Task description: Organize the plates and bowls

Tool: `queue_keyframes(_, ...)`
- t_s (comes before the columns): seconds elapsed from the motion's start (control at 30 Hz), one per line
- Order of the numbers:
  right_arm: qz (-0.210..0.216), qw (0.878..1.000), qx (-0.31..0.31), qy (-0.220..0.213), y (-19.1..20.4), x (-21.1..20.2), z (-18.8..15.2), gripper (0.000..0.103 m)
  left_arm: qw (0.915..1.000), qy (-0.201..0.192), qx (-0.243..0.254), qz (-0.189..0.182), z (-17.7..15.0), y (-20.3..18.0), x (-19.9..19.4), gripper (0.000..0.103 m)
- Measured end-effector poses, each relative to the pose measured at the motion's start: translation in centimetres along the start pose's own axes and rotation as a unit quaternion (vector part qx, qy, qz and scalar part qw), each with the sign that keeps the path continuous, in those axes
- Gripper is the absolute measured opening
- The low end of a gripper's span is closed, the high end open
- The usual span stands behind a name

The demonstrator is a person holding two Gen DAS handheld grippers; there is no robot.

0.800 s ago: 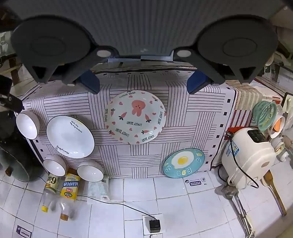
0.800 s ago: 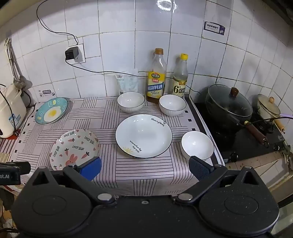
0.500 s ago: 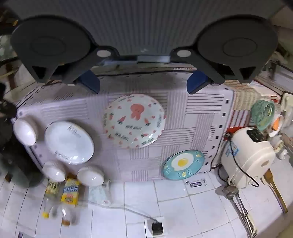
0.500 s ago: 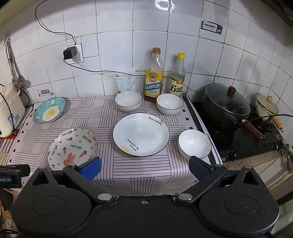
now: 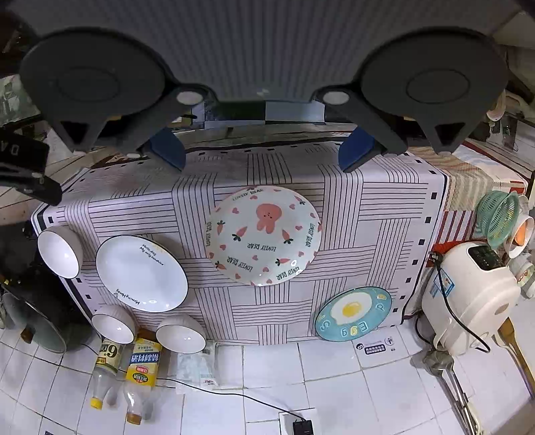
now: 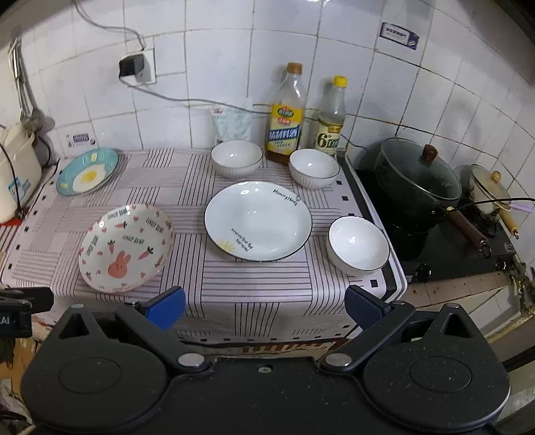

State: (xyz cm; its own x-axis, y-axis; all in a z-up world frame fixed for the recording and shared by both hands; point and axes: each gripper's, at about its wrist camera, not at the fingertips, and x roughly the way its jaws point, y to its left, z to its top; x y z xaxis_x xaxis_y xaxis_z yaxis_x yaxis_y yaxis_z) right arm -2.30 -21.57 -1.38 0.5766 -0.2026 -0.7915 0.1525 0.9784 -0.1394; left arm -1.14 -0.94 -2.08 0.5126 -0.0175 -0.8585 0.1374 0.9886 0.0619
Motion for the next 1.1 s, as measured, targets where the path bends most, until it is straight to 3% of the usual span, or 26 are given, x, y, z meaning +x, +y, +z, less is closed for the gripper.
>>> queue_keyframes(0.17, 0.001, 1.000, -0.015, 0.005, 0.8, 0.3, 0.0, 0.103, 0.9999, -0.002, -0.009, 0.012, -0.8, 0.4, 0.6, 0.099)
queue_keyframes(0.33, 0.002, 1.000, -0.023, 0.008, 1.2, 0.4, 0.0, 0.103, 0.9995, -0.008, -0.030, 0.000, -1.2, 1.5, 1.1, 0.099)
queue_keyframes(0.8, -0.014, 1.000, -0.006, 0.000, 0.4, 0.4, -0.1, 0.103, 0.9998, -0.014, -0.012, -0.007, -1.1, 1.6, 1.1, 0.102)
queue_keyframes(0.97, -0.023, 1.000, 0.007, -0.005, -0.1, 0.5, 0.2, 0.103, 0.9984, -0.051, -0.020, 0.009, -1.2, 1.5, 0.4, 0.103)
queue_keyframes(1.1, -0.022, 1.000, 0.010, -0.003, -0.3, 0.7, 0.2, 0.103, 0.9974, -0.065, -0.031, -0.004, -1.0, 1.9, 0.0, 0.103)
